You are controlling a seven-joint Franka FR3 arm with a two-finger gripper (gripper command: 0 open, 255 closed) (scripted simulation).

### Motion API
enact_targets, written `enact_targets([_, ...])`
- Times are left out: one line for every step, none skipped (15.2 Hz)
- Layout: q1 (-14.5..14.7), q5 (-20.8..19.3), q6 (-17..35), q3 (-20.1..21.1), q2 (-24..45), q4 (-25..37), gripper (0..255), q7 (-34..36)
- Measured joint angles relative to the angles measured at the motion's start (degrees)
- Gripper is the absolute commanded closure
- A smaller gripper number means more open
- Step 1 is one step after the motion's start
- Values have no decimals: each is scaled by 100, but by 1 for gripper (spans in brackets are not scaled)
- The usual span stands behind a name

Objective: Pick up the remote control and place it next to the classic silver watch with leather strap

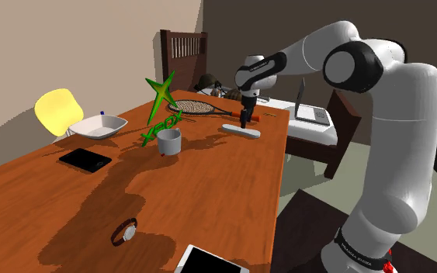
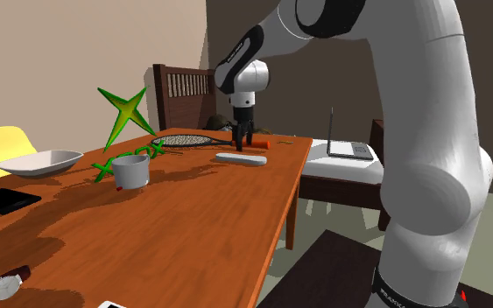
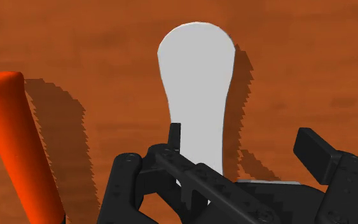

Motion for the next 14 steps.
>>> enact_targets([-55, 72, -21, 28, 252, 287, 0, -110])
enact_targets([-119, 136, -62, 54, 487, 572, 0, -224])
enact_targets([-158, 168, -97, 69, 611, 736, 0, -290])
enact_targets([-172, 190, -81, 82, 694, 808, 0, -315])
enact_targets([-187, 203, -39, 88, 737, 811, 0, -342])
enact_targets([-193, 214, 21, 93, 772, 787, 0, -355])
enact_targets([-204, 225, 74, 97, 809, 769, 0, -372])
enact_targets([-209, 237, 135, 103, 854, 754, 0, -378])
enact_targets([-208, 244, 203, 108, 877, 707, 0, -381])
enact_targets([-218, 260, 289, 116, 932, 676, 0, -396])
enact_targets([-222, 265, 320, 118, 951, 661, 0, -401])
enact_targets([-219, 266, 340, 119, 953, 644, 0, -399])
enact_targets([-219, 268, 348, 121, 960, 644, 0, -399])
enact_targets([-219, 269, 351, 121, 962, 644, 0, -399])
